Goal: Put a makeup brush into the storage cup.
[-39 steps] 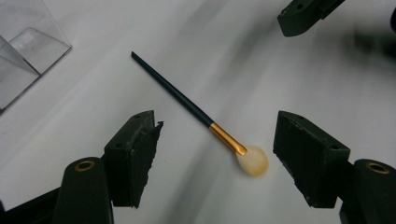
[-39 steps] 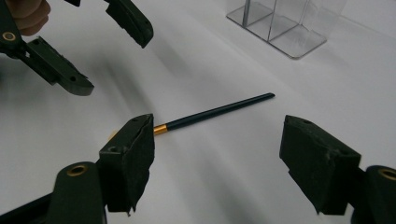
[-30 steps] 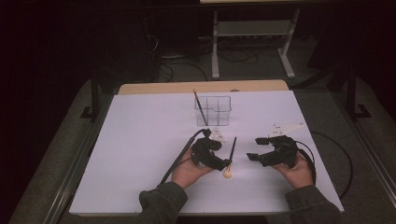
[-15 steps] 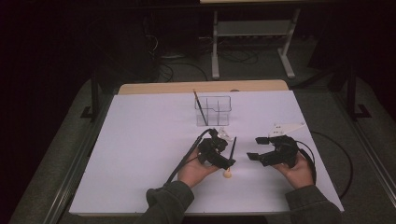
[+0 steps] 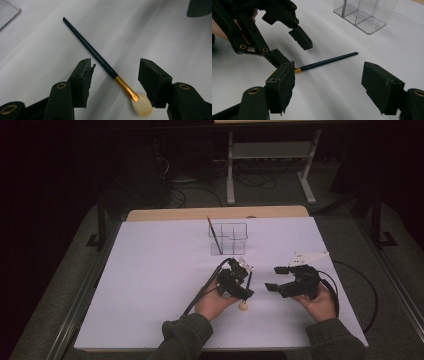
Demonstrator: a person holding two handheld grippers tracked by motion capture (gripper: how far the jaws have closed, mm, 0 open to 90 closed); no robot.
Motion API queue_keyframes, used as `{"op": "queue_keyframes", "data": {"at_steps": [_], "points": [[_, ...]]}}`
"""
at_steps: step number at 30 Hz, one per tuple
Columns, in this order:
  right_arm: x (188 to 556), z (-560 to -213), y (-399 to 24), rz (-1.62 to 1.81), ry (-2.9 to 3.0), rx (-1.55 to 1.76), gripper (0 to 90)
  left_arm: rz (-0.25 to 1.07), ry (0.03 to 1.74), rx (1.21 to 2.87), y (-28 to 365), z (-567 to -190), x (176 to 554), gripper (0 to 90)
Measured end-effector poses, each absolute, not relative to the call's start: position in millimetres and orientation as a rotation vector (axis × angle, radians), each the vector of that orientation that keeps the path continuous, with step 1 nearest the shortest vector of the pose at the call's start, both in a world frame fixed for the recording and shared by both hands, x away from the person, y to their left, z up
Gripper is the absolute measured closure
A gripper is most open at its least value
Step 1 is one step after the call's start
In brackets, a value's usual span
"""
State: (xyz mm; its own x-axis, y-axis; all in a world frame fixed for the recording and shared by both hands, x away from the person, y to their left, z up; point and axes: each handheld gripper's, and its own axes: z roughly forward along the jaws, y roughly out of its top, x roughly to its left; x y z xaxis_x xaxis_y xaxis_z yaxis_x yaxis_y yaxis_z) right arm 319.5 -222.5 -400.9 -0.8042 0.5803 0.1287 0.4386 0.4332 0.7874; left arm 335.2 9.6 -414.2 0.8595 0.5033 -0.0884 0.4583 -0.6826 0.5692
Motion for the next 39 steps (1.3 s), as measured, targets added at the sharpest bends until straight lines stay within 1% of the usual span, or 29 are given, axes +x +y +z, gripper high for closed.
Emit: {"op": "queue_keyframes", "data": {"at_steps": [4,9,15,23,35,39], "points": [[320,-401,-223,1.306,2.523,0.911,25.8,0.079,0.699,2.442,8,-416,336,45.7],[320,-401,-223,1.307,2.524,0.913,25.8,0.093,0.701,2.458,5,-418,336,46.7],[320,-402,-223,1.305,2.528,0.907,26.0,0.095,0.714,2.471,1,-421,336,50.0],[320,-402,-222,1.308,2.534,0.905,26.3,0.131,0.717,2.484,0,-423,336,57.0],[320,-402,-222,1.312,2.528,0.890,26.3,0.142,0.740,2.519,-3,-427,336,61.1],[319,-401,-222,1.300,2.533,0.893,26.3,0.179,0.744,2.536,-4,-428,335,63.9]]}}
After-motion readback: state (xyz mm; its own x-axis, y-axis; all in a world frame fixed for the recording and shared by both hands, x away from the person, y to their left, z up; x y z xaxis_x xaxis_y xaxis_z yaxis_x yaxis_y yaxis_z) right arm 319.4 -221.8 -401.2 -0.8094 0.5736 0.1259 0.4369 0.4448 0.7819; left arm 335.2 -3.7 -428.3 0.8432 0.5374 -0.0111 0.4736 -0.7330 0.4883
